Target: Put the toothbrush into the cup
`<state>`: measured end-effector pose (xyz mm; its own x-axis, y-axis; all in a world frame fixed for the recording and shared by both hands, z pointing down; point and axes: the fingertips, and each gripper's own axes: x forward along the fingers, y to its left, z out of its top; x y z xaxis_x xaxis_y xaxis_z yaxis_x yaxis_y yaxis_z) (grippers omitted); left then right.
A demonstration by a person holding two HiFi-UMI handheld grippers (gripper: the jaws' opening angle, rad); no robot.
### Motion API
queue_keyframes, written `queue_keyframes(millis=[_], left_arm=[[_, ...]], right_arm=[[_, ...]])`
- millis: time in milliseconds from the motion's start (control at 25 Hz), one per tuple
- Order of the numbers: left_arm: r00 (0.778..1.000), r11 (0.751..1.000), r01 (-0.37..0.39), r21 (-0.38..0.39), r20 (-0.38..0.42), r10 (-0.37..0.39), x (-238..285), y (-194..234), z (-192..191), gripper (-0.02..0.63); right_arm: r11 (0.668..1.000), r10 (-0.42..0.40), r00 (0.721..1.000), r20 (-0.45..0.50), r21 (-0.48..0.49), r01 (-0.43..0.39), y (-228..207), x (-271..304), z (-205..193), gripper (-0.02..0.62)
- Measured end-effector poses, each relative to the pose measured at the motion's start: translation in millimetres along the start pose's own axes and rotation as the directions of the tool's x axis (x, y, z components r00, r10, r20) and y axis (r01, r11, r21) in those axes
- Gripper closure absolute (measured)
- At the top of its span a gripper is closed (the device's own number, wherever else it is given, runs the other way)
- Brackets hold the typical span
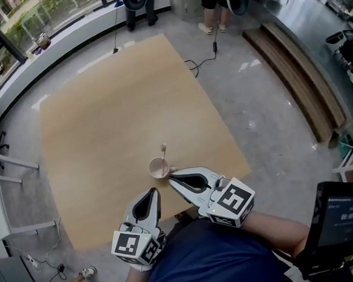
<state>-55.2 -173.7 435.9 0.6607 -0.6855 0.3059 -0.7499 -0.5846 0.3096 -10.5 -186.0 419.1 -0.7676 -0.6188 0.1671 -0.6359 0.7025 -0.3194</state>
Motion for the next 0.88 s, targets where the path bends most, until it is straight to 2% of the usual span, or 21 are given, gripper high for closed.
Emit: queue_keyframes(millis=[120,280,480,720,880], left_arm=[[0.999,0.999,0.035,0.020,-0.018,-0.035,8,-11,2,0.601],[0.995,0.995,0.096,0.040,-0.044,-0.094,23,-26,1,0.601],[0.983,0.982,0.175,0.065,-0.069,-0.170,43,-44,-11,0.601],[0.970,0.970,0.232,0.072,-0.097,-0.224,56,-80,-19,0.601],[0.963,0.965,0.253,0.064,-0.109,-0.245,55,-84,-20,0.601]], right_arm=[[1.000,-0.014,0.999,0.029,-0.001,0.014,0,-10,1,0.584],[0.996,-0.086,0.995,0.042,0.005,0.086,-12,-26,4,0.584],[0.992,-0.127,0.989,0.073,0.011,0.126,-24,-47,0,0.584],[0.979,-0.204,0.976,0.081,0.037,0.201,-35,-90,-5,0.584],[0.971,-0.238,0.969,0.065,0.052,0.234,-39,-97,-5,0.584]])
